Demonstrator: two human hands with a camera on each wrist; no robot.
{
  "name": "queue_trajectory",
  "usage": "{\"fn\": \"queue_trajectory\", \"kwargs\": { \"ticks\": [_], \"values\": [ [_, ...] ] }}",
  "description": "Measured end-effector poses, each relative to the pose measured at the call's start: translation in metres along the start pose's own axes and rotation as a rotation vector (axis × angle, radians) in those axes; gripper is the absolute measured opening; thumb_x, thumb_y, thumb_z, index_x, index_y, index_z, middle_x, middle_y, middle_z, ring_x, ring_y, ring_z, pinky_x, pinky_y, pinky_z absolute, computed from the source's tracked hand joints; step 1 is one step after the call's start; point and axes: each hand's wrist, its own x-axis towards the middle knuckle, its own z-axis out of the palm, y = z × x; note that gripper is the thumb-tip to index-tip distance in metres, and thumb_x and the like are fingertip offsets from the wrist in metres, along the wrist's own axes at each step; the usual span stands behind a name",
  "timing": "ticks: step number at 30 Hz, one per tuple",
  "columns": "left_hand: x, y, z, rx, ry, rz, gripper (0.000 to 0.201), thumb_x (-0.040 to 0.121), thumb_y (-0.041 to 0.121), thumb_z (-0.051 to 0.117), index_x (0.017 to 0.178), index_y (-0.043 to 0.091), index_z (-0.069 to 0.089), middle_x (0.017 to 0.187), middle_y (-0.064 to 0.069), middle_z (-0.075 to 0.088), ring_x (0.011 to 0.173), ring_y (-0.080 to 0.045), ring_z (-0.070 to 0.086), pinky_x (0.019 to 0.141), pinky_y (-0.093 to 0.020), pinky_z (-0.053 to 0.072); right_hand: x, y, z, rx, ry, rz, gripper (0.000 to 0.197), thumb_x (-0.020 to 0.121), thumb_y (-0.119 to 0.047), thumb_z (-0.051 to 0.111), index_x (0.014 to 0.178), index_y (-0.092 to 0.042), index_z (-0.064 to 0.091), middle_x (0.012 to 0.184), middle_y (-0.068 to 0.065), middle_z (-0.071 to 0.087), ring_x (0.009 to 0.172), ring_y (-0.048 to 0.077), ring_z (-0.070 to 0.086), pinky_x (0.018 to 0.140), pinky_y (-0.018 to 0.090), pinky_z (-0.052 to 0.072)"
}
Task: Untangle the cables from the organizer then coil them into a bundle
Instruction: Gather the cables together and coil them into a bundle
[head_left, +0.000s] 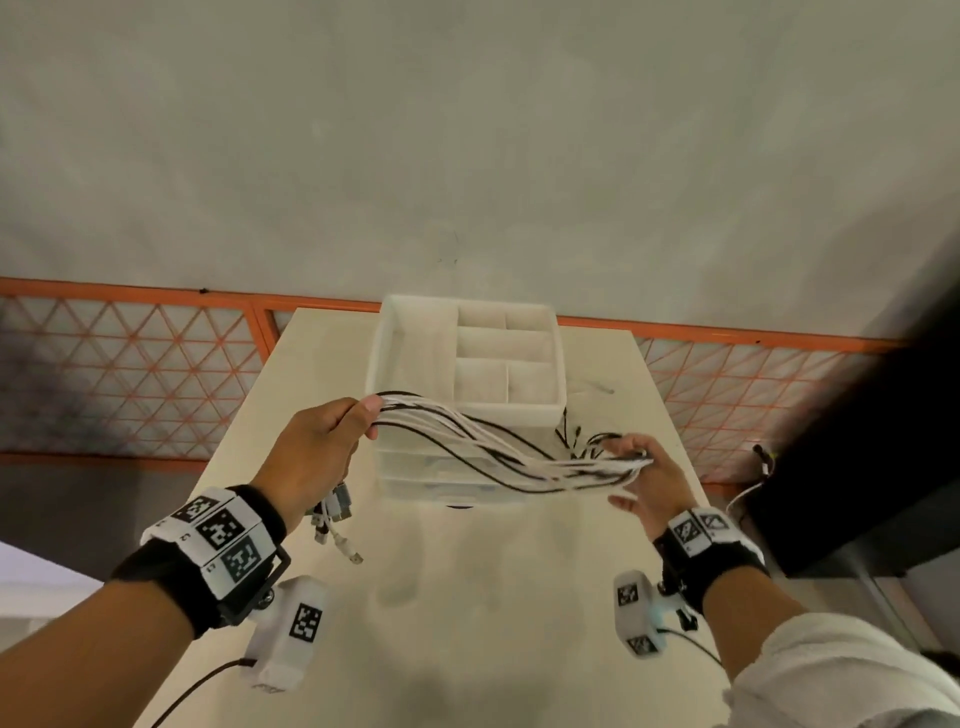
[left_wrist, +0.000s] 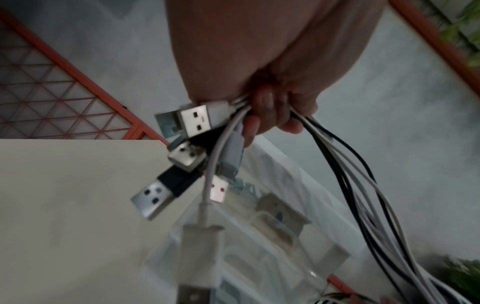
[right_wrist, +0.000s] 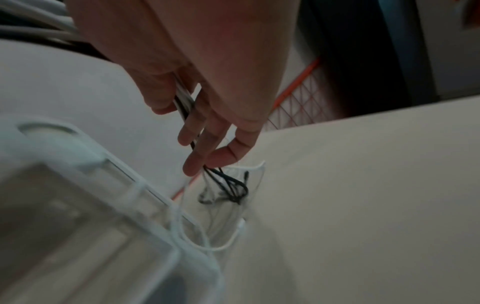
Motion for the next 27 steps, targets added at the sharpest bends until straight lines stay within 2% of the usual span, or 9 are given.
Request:
{"fn": "queue_trajectory", "kwargs": {
  "ticks": [2,5,8,11,14,17,20,24,27],
  "values": [
    [-0.004,-0.004,0.003,0.043,-0.038,-0.021,0.045,0.098,0.044,0.051,0.075,0.007,0.061,0.050,0.006,0.031,0.048,-0.017,0.027,0.052,-0.028,0.027,-0.003,0.033,-0.011,-0.181,-0.007,0.081,0.039,0.091,0.007,0.047,0.082,-0.026,0.066,0.114,0.011,0.073,0.085,0.027,0.061,0.072,0.035,0.043],
    [-0.010,-0.004,0.009,0.115,-0.077,-0.035,0.045,0.098,0.043,0.053,0.074,0.006,0.062,0.044,0.009,0.032,0.042,-0.014,0.027,0.050,-0.027,0.026,-0.012,0.059,-0.027,-0.632,-0.098,0.153,0.047,0.090,0.000,0.056,0.125,-0.029,0.067,0.098,0.015,0.072,0.071,0.026,0.066,0.061,0.031,0.050],
    [-0.016,0.001,0.016,0.245,-0.128,-0.013,0.044,0.097,0.045,0.054,0.075,0.009,0.066,0.048,0.004,0.039,0.036,-0.010,0.028,0.049,-0.028,0.027,-0.021,0.051,-0.031,-0.912,-0.079,0.173,0.065,0.085,-0.012,0.057,0.142,-0.043,0.052,0.101,0.007,0.071,0.076,0.020,0.062,0.073,0.028,0.053],
    [-0.024,0.011,0.023,0.350,-0.197,0.023,0.043,0.097,0.046,0.052,0.075,0.013,0.068,0.059,-0.006,0.043,0.035,-0.008,0.030,0.049,-0.028,0.029,-0.035,0.017,-0.019,-0.929,0.062,0.021,0.058,0.081,-0.015,0.057,0.134,-0.039,0.061,0.092,0.003,0.068,0.084,0.021,0.063,0.079,0.027,0.050],
    [-0.031,0.022,0.028,0.397,-0.278,0.051,0.041,0.097,0.047,0.052,0.075,0.017,0.068,0.056,-0.001,0.043,0.038,-0.007,0.033,0.050,-0.025,0.031,-0.057,-0.022,0.000,-0.788,0.088,-0.246,0.047,0.081,-0.012,0.063,0.123,-0.032,0.070,0.088,-0.002,0.066,0.087,0.018,0.061,0.091,0.036,0.053],
    [-0.037,0.036,0.032,0.411,-0.393,0.105,0.035,0.095,0.043,0.059,0.081,0.012,0.068,0.054,0.008,0.048,0.041,-0.002,0.040,0.046,-0.017,0.030,-0.095,-0.062,0.032,-0.555,-0.213,-0.442,0.058,0.082,-0.008,0.069,0.131,-0.039,0.062,0.112,-0.009,0.066,0.102,0.009,0.061,0.091,0.028,0.051],
    [-0.043,0.051,0.038,0.331,-0.514,0.141,0.012,0.094,0.020,0.062,0.092,0.010,0.067,0.052,0.017,0.056,0.042,0.003,0.045,0.045,-0.011,0.032,-0.127,-0.076,0.069,-0.647,-0.572,-0.507,0.085,0.080,-0.017,0.078,0.145,-0.054,0.038,0.127,-0.019,0.064,0.116,-0.005,0.058,0.088,0.012,0.045],
    [-0.049,0.053,0.031,0.192,-0.520,0.122,0.006,0.090,0.012,0.064,0.095,0.013,0.063,0.059,0.012,0.063,0.050,-0.005,0.055,0.048,-0.019,0.042,-0.135,-0.071,0.094,-0.452,-0.447,-0.600,0.041,0.083,-0.005,0.073,0.119,-0.024,0.071,0.096,-0.009,0.077,0.079,0.001,0.070,0.071,0.022,0.055],
    [-0.053,0.039,0.021,0.210,-0.494,0.145,0.006,0.090,0.019,0.067,0.093,0.016,0.063,0.068,0.005,0.065,0.058,-0.009,0.060,0.056,-0.025,0.049,-0.134,-0.070,0.090,-0.245,-0.362,-0.525,0.021,0.086,0.002,0.071,0.100,-0.012,0.078,0.082,0.001,0.076,0.058,0.004,0.060,0.058,0.024,0.049]
  ]
}}
